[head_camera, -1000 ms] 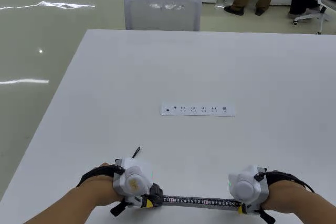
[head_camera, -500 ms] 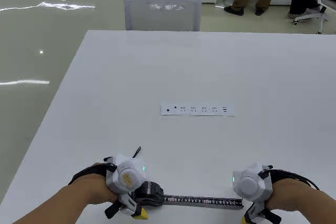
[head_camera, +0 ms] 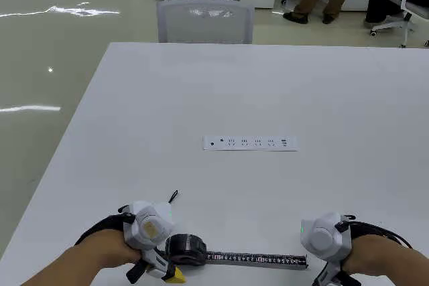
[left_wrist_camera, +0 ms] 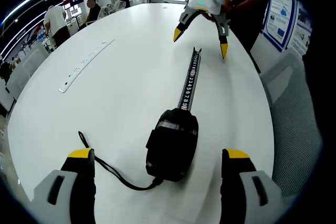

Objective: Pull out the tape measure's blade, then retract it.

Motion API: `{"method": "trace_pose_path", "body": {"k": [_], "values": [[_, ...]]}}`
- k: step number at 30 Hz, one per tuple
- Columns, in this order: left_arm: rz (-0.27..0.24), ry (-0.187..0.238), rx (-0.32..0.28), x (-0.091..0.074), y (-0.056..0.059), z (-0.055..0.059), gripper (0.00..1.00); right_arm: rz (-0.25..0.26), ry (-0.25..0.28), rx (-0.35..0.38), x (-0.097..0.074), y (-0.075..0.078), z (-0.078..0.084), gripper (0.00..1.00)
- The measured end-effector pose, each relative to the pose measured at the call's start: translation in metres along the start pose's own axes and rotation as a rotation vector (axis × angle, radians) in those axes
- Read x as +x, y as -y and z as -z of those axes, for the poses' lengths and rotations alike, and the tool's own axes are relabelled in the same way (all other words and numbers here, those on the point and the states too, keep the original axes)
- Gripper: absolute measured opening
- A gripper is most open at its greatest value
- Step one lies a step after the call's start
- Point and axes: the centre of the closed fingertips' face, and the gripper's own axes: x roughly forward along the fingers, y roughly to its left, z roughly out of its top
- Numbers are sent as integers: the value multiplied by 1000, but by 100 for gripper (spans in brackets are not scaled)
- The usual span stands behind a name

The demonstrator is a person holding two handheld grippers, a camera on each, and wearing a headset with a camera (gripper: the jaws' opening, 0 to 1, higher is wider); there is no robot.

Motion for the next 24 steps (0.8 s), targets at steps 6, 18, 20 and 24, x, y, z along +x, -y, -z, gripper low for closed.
{"method": "trace_pose_path", "body": {"k": [6, 18, 20, 24], "values": [[-70, 68, -55, -11, -16, -3, 99, 61, 36, 23, -9, 5, -2, 100], [-191, 285, -253, -45, -38, -14, 99, 143, 193, 274, -15, 7, -1, 100], [-240, 331, -289, -57, -41, -17, 99, 197, 201, 300, -14, 11, 5, 100], [-274, 363, -308, -64, -38, -3, 99, 214, 266, 377, -16, -1, 10, 100]]}}
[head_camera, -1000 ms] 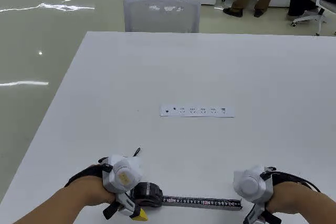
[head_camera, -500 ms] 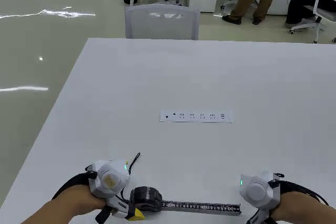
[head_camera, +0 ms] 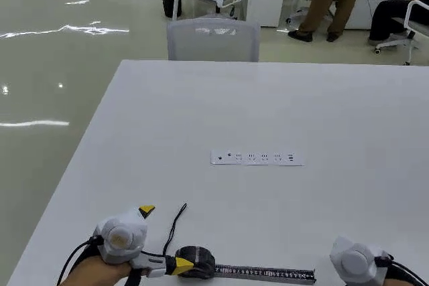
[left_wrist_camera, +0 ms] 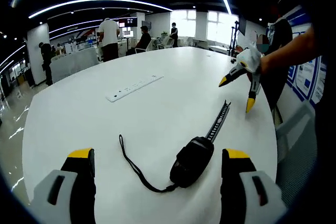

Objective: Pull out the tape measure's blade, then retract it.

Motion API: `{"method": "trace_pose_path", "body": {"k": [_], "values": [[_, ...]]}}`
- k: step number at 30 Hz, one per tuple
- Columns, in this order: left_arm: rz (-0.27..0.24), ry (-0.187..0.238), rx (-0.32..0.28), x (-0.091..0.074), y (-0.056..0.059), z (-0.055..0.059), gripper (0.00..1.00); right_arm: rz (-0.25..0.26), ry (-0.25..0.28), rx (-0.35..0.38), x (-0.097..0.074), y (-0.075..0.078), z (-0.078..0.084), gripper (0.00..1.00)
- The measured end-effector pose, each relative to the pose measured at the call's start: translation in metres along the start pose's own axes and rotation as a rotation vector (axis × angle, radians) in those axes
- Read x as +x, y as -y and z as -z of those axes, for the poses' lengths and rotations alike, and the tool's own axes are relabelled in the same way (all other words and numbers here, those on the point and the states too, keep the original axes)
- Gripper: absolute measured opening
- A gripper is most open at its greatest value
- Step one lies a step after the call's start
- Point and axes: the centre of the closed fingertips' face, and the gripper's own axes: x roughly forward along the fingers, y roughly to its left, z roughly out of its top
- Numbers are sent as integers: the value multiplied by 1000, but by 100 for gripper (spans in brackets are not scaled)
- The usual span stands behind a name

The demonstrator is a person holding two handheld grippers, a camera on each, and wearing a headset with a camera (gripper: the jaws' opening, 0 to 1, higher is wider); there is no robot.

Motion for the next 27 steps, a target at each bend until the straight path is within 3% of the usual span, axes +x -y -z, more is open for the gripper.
{"method": "trace_pose_path", "body": {"k": [2, 4, 6, 8, 9, 10, 13, 16, 17, 18, 20, 21, 24, 27], "values": [[-10, -2, -25, -5, 7, 8, 99, 6, 15, 27, -4, -5, 7, 100], [-22, -4, -40, -9, 4, 17, 99, 21, 40, 63, -7, -7, 12, 100], [-31, -5, -50, -14, 17, 20, 99, 31, 51, 80, -13, -11, 18, 100], [-37, -3, -59, -19, 10, 24, 99, 40, 71, 78, -16, -14, 18, 100], [-42, -1, -66, -22, 20, 22, 99, 44, 86, 74, -18, -17, 18, 100], [-52, 7, -68, -24, 23, 21, 99, 48, 91, 76, -20, -20, 18, 100], [-72, 32, -102, -32, 13, 28, 99, 77, 96, 111, -28, -24, 19, 100], [-86, 37, -109, -35, 18, 26, 99, 84, 131, 144, -33, -24, 19, 100], [-90, 38, -113, -38, 13, 28, 99, 98, 147, 146, -36, -22, 18, 100], [-116, 43, -96, -42, 9, 28, 99, 118, 205, 168, -43, -21, 10, 100], [-132, 58, -112, -48, 16, 24, 99, 104, 283, 230, -51, -25, 0, 100], [-144, 75, -114, -53, 11, 24, 99, 122, 289, 256, -56, -24, 1, 100], [-157, 100, -118, -59, 11, 22, 99, 139, 301, 243, -61, -24, 6, 100], [-162, 109, -126, -66, 11, 27, 99, 142, 297, 254, -65, -29, 11, 100]]}}
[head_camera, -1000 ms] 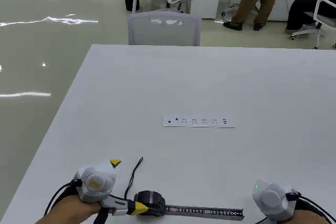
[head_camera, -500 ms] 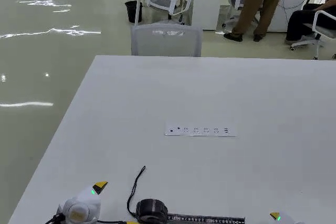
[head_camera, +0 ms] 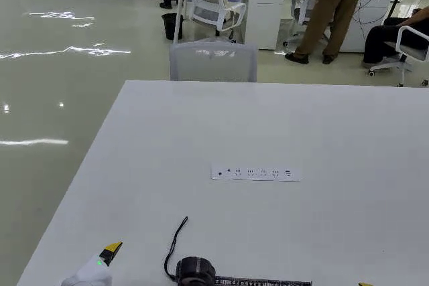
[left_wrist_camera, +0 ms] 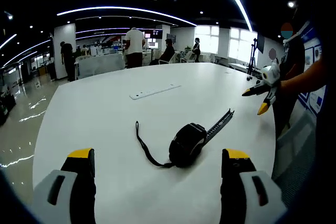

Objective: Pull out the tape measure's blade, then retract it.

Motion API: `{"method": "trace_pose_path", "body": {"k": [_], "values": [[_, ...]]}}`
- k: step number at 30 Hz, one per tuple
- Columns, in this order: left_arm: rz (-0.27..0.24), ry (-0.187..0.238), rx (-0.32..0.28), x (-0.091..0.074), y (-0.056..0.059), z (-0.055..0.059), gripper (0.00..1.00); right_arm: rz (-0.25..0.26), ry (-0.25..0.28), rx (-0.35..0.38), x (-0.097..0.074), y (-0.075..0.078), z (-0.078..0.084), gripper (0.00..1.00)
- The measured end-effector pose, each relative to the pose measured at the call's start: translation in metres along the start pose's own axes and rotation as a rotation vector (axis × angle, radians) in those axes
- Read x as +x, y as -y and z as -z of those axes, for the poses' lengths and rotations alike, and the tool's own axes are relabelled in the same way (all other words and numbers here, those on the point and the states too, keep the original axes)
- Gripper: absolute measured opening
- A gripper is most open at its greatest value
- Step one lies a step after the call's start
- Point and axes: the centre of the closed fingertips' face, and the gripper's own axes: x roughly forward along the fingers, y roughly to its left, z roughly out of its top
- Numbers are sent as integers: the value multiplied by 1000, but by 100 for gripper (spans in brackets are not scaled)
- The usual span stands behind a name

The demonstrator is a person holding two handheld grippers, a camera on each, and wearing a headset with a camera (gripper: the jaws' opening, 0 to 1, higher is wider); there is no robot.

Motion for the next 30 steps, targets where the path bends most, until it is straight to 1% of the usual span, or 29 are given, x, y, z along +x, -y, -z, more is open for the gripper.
{"method": "trace_pose_path", "body": {"k": [1, 2, 4, 5, 6, 8, 10, 13, 14, 15, 16, 17, 18, 19, 20, 21, 22, 23, 24, 27, 29, 30], "values": [[-5, -8, 2, -2, 0, 3, 99, 2, 8, 1, -3, -2, -1, 100], [-11, -15, 3, -4, -3, 7, 99, 5, 11, -2, -5, -3, -1, 100], [-16, -11, -11, -9, -7, 12, 99, 21, 23, 5, -8, 1, 1, 100], [-19, -10, -14, -11, -8, 14, 99, 20, 35, 18, -10, 1, 0, 100], [-27, -4, -15, -13, -7, 12, 99, 19, 45, 18, -13, -1, 0, 100], [-31, 3, -23, -19, -6, 11, 99, 30, 40, 1, -18, -5, -1, 100], [-33, 9, -25, -26, -7, 12, 99, 36, 40, -5, -23, -5, 1, 100], [-35, 14, -18, -37, -8, 15, 99, 48, 49, -5, -33, -8, 0, 100], [-43, 24, -26, -41, -4, 14, 99, 52, 59, -6, -37, -9, 0, 100], [-45, 26, -29, -44, -2, 15, 99, 55, 67, -8, -41, -10, -1, 100], [-47, 27, -28, -48, -2, 18, 99, 56, 85, -7, -45, -13, -3, 100], [-49, 27, -25, -51, -1, 19, 99, 51, 94, 1, -46, -12, 0, 100], [-46, 34, -24, -55, -4, 22, 99, 52, 93, 6, -48, -12, 1, 100], [-48, 47, -18, -60, -5, 24, 99, 64, 97, -6, -51, -14, 2, 100], [-63, 49, -4, -63, 4, 22, 99, 79, 97, -19, -53, -13, 2, 100], [-73, 49, -1, -66, 7, 22, 99, 86, 98, -24, -55, -13, 4, 100], [-78, 48, -9, -72, 9, 22, 99, 82, 102, -21, -58, -14, 5, 100], [-80, 48, -17, -75, 10, 23, 99, 79, 105, -15, -59, -13, 8, 100], [-87, 46, -12, -81, 11, 23, 99, 82, 105, -13, -61, -13, 10, 100], [-100, 49, -17, -94, 10, 23, 99, 94, 116, -9, -69, -13, 13, 100], [-110, 56, -21, -98, -1, 23, 99, 100, 118, -5, -73, -12, 18, 100], [-111, 57, -21, -102, 3, 19, 99, 102, 119, -4, -74, -11, 19, 100]]}}
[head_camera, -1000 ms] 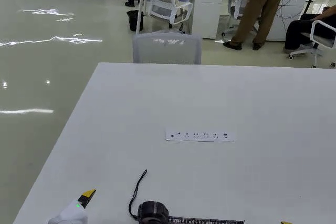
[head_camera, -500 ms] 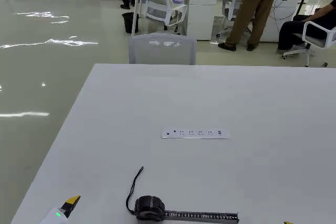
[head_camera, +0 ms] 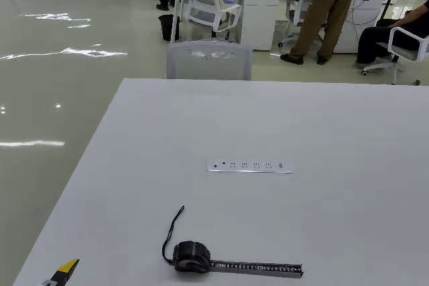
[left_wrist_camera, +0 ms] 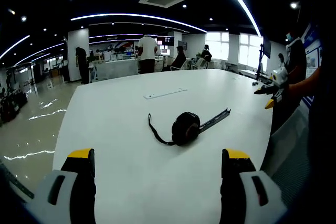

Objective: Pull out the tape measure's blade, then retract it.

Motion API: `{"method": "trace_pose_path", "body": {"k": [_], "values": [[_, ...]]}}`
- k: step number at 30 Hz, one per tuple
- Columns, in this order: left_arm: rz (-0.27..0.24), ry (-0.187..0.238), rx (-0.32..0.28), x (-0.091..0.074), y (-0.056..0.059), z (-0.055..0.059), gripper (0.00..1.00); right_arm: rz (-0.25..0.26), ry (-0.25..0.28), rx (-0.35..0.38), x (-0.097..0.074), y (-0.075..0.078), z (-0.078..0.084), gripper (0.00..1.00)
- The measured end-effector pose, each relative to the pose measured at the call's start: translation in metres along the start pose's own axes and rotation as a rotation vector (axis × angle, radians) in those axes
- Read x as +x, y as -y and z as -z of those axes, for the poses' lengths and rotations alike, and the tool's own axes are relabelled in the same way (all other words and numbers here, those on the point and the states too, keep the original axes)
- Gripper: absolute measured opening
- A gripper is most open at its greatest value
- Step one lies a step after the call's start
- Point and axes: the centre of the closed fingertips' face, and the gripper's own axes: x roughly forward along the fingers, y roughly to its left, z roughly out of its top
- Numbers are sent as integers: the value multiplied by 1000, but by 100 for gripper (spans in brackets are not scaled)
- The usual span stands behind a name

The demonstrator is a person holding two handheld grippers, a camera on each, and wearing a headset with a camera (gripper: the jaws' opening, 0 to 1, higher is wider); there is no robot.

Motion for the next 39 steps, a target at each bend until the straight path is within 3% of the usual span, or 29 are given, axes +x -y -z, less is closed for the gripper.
{"method": "trace_pose_path", "body": {"k": [3, 5, 7, 11, 13, 23, 25, 29, 39], "values": [[-5, 7, 5, -6, -3, -3, 99, 7, 12, 14, -6, 0, 0, 100], [-12, 1, 10, -11, 4, -4, 99, 15, 19, 29, -11, 0, 0, 100], [-16, 3, 6, -17, 1, 1, 99, 20, 23, 35, -15, -2, 0, 100], [-15, 4, 4, -22, 9, 2, 99, 24, 20, 65, -21, -2, 8, 100], [-17, -17, 17, -26, 13, 3, 99, 27, 14, 69, -24, -2, 12, 100], [-42, -24, -38, -38, 9, 4, 99, 29, -12, 54, -38, -3, 23, 100], [-42, -23, -37, -38, 6, 6, 99, 30, -9, 54, -40, -3, 25, 100], [-46, -19, -41, -38, -10, 17, 99, 35, -11, 60, -40, -3, 29, 100], [-45, -26, -30, -38, -10, 20, 99, 40, -15, 64, -42, 1, 32, 100]]}}
